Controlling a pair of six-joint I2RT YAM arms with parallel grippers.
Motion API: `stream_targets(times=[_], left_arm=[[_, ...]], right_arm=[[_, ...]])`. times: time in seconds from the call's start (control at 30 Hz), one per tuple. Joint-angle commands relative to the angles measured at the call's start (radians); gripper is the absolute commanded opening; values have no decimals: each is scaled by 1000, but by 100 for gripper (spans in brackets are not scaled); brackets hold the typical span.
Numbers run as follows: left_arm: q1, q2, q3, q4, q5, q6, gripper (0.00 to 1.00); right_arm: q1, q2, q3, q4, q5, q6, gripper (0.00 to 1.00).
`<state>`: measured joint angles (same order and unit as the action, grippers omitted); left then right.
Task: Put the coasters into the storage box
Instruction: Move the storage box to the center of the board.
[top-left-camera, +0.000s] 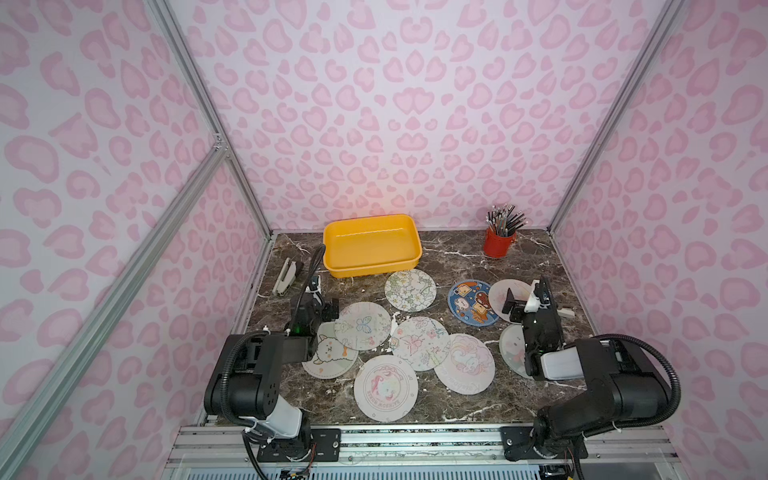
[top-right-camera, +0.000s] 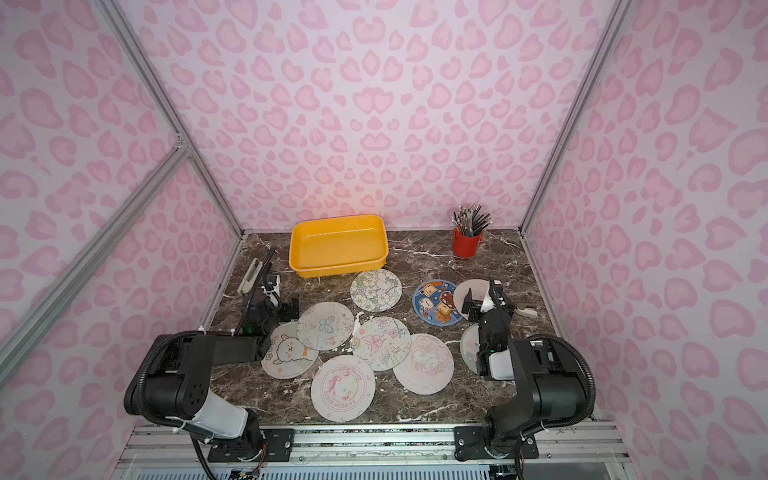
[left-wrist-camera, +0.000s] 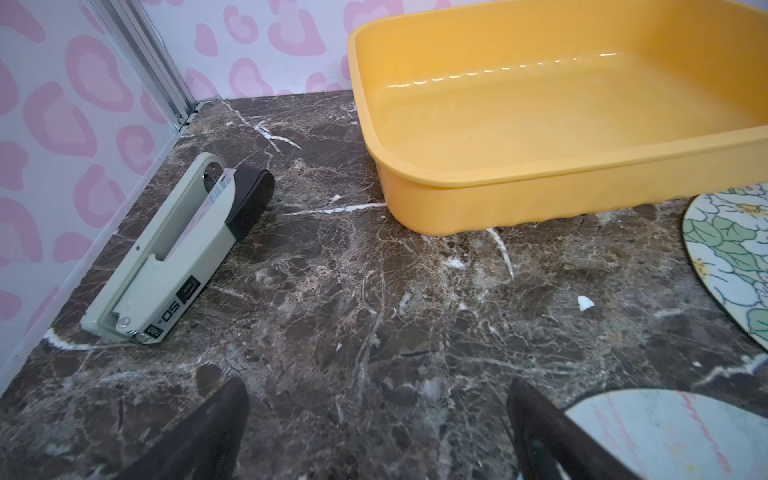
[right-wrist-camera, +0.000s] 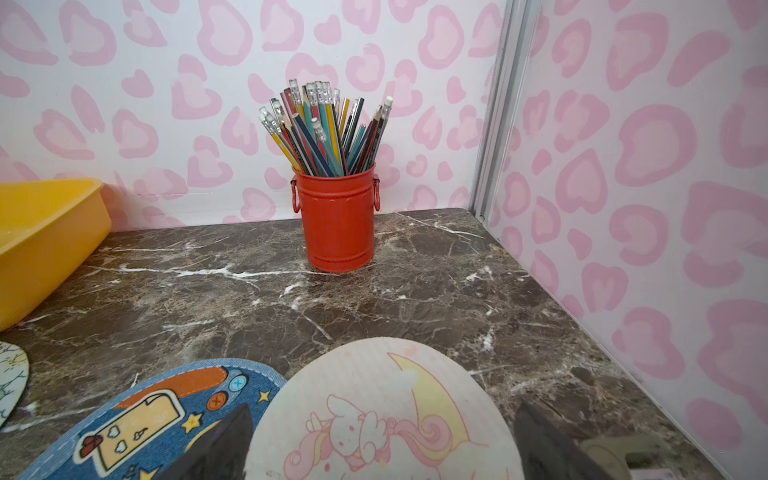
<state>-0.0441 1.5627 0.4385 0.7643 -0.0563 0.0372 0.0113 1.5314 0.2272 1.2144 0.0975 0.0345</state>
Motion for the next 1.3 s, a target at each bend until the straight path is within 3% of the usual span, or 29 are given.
stream_targets(times=[0.0, 1.03, 1.07, 1.17, 1.27], left_arm=[[0, 0, 3, 33, 4, 1, 99], [0, -5, -1, 44, 2, 1, 99], [-2, -24, 23, -16, -13, -4, 99], [-2, -71, 198, -363, -53, -17, 99], [-10, -72, 335, -587, -62, -39, 99]], right_arm=[[1, 4, -1, 53, 4, 0, 99], [-5, 3, 4, 57, -26, -1, 99], [-2, -11, 25, 34, -44, -16, 99], [9, -77, 198, -341, -63, -33, 99], [29, -86, 298, -497, -45, -17, 99]])
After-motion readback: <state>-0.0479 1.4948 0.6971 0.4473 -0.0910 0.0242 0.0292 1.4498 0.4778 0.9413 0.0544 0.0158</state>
